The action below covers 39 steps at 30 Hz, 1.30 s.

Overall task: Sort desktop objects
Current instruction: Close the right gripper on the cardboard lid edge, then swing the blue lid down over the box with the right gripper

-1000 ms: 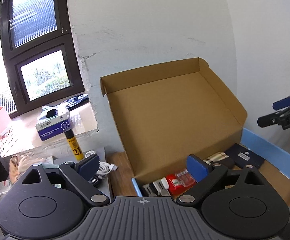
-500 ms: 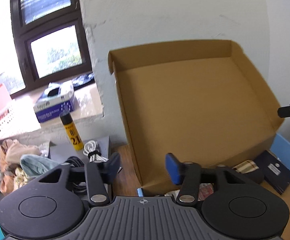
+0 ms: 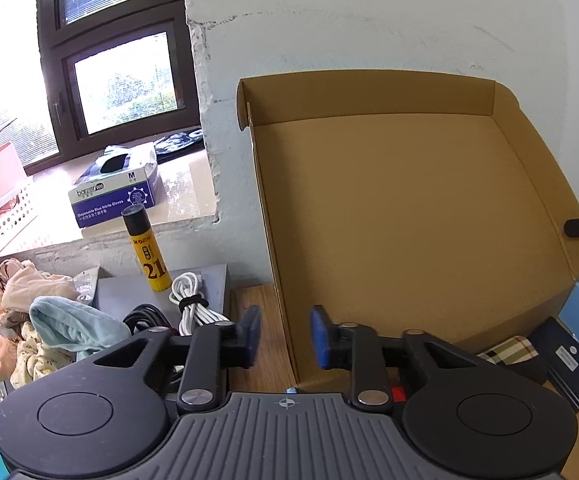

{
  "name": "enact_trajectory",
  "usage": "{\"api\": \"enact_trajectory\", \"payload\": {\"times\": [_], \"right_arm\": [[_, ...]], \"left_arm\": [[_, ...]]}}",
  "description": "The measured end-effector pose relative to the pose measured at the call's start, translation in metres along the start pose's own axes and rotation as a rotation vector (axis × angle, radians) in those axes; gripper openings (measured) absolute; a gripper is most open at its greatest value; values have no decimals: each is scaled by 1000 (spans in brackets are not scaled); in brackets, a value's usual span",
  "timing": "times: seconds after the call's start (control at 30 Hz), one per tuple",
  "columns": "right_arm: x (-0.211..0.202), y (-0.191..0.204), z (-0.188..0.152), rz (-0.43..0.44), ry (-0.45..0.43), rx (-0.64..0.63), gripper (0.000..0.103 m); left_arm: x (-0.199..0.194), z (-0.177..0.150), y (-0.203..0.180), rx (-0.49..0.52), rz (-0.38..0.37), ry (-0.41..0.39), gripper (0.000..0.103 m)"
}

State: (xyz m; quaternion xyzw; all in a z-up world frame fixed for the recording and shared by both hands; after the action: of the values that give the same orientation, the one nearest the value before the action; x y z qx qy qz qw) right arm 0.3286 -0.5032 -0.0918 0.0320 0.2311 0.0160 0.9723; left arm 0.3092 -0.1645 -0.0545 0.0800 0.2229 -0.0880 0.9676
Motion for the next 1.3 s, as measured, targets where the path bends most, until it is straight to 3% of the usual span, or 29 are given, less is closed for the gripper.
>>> {"api": "enact_trajectory", "payload": {"times": [0.13, 0.37, 0.9, 1.3], "right_arm": [[-6, 1, -3, 5, -14, -34, 4], [-21, 6, -9, 5, -35, -69, 4], [-50, 4, -37, 21, -52, -15, 3], [-96, 8, -56, 3, -58, -10, 5]], "left_arm": [[0, 1, 2, -11, -4, 1, 17], [-14, 11, 6, -24, 2, -36, 17], [-100, 46, 7, -28, -7, -225, 15], [-139, 34, 1, -14, -54, -260, 14]]}}
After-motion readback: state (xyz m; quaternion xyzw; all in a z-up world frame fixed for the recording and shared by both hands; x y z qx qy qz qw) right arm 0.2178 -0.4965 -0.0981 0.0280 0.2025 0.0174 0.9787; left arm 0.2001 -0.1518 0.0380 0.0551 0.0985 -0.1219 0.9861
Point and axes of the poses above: each gripper's, at about its wrist camera, not at the fingertips, and x roughly the way its jaws point, y to its left, z to its top, the point moved 8 cm from there along x, roughly the way its jaws point, and after that the axes turned 6 degrees about -y, right-handed, at the moved point
